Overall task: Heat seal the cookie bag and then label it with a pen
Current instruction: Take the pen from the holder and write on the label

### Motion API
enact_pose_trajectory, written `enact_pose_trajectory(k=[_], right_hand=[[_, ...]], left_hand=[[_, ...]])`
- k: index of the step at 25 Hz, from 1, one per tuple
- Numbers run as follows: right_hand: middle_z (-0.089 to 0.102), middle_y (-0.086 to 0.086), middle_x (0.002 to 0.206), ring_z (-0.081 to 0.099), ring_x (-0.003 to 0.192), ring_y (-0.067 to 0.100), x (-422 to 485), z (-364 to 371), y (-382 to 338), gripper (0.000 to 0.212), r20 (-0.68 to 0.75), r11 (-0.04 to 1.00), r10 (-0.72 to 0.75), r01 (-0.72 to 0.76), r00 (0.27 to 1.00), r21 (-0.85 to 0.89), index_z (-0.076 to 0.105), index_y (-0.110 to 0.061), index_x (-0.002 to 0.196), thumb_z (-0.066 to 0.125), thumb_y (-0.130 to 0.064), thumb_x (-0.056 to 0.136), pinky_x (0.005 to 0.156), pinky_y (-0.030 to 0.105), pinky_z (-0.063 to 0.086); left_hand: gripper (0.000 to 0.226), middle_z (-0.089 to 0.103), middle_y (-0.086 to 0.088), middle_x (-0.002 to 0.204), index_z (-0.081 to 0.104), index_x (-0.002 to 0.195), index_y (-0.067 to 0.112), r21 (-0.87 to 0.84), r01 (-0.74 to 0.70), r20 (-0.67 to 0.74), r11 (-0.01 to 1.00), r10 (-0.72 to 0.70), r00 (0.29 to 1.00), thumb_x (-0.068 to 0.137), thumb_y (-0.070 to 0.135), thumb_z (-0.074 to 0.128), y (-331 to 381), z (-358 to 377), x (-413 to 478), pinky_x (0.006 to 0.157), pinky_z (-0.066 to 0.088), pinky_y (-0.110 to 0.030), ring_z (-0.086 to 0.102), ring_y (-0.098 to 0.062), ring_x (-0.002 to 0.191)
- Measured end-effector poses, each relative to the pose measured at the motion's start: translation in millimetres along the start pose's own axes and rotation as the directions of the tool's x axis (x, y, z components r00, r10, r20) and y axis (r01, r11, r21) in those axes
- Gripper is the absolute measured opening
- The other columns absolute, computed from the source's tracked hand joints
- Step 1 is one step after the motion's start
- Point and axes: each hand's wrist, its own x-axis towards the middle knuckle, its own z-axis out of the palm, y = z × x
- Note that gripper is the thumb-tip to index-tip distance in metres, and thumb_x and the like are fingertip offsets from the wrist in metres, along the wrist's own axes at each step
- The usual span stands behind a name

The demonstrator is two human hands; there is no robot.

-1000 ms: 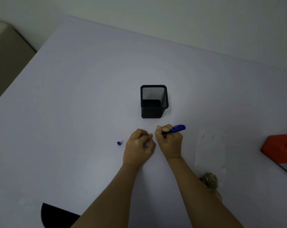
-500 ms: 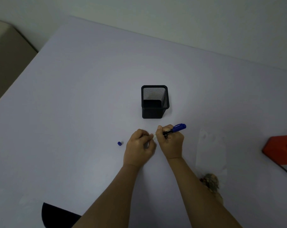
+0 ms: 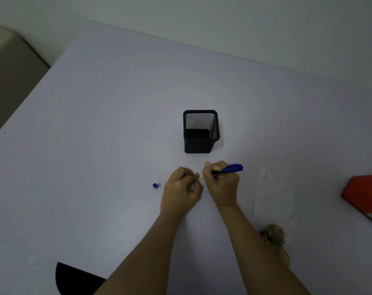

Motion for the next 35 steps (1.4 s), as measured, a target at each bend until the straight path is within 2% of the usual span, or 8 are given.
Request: enact_pose_trajectory(k=[4,7,11,22,29,31,33,35], right_hand=[[0.057,0.012,0.053,0.051,0.059,0.015,1,0,1,0.03,-0.032,1.0,0.01,-0.011,0.999,-0.008,0.056,0.0,0.058,0.053,-0.015,0.084,0.058,-0.001,0.039],[0.058,0.01,0.053,0.051,0.06,0.015,0,0,1,0.031,0.009,1.0,-0.016,0.016,1.0,-0.024,0.056,-0.002,0.057,0.053,-0.017,0.084,0.058,-0.001,0.038],[0.058,0.011,0.055,0.051,0.058,0.016,0,0,1,0.029,0.001,1.0,0.011,-0.011,1.0,0.003,0.055,-0.002,0.058,0.054,-0.016,0.084,0.054,0.01,0.043],[0.058,0.011,0.055,0.051,0.059,0.016,-1,0,1,0.031,0.014,1.0,-0.014,0.014,1.0,-0.021,0.056,-0.002,0.058,0.053,-0.017,0.084,0.056,0.004,0.039],[0.061,0.012,0.053,0.054,0.055,0.009,4,0,2,0.038,-0.127,0.989,0.146,-0.144,0.981,0.027,0.059,0.001,0.059,0.05,-0.025,0.085,0.058,0.001,0.04],[0.063,0.011,0.055,0.058,0.051,0.011,4,-1,0,0.037,-0.143,0.981,0.192,-0.185,0.971,0.063,0.061,-0.002,0.063,0.05,-0.028,0.086,0.059,0.01,0.047],[0.065,0.004,0.058,0.063,0.051,0.018,5,-3,-3,0.029,-0.148,0.96,0.274,-0.259,0.95,0.109,0.063,-0.011,0.067,0.054,-0.029,0.087,0.057,0.029,0.055],[0.063,-0.004,0.059,0.063,0.051,0.009,9,-8,-10,0.021,-0.12,0.922,0.371,-0.35,0.921,0.167,0.059,-0.025,0.068,0.06,-0.022,0.089,0.057,0.034,0.056]], left_hand=[[0.016,0.063,-0.006,0.082,0.074,0.087,0.004,0.004,0.02,0.004,1.0,-0.02,1.0,0.077,0.015,0.067,0,1,0,0.065,0.044,-0.013,0.056,-0.013,0.07],[0.015,0.063,-0.006,0.082,0.074,0.086,0.004,0.004,0.019,0.004,1.0,-0.019,1.0,0.076,0.015,0.068,-1,1,0,0.066,0.04,-0.007,0.055,-0.012,0.071],[0.017,0.063,-0.006,0.082,0.074,0.086,0.004,-0.002,0.021,0.002,1.0,-0.021,1.0,0.077,0.016,0.066,0,1,0,0.067,0.042,-0.011,0.057,-0.013,0.071],[0.016,0.063,-0.006,0.082,0.073,0.086,0.004,0.003,0.01,0.005,1.0,-0.01,1.0,0.077,0.015,0.066,0,2,-1,0.066,0.042,-0.012,0.056,-0.014,0.071],[0.016,0.062,-0.007,0.084,0.072,0.088,0.002,0.001,0.015,0.006,1.0,-0.015,1.0,0.078,0.014,0.068,-2,4,-1,0.065,0.049,-0.02,0.057,-0.015,0.071],[0.018,0.062,-0.008,0.083,0.072,0.088,0.001,-0.01,0.005,0.005,1.0,-0.005,1.0,0.078,0.015,0.067,-1,3,0,0.065,0.048,-0.017,0.056,-0.014,0.071],[0.017,0.062,-0.008,0.084,0.071,0.089,0.001,-0.015,-0.008,0.011,1.0,0.008,1.0,0.077,0.013,0.067,0,2,0,0.066,0.043,-0.011,0.054,-0.011,0.071],[0.017,0.061,-0.007,0.086,0.071,0.091,0.003,-0.024,0.002,0.02,1.0,-0.002,1.0,0.077,0.012,0.068,1,0,1,0.067,0.039,-0.005,0.052,-0.008,0.071]])
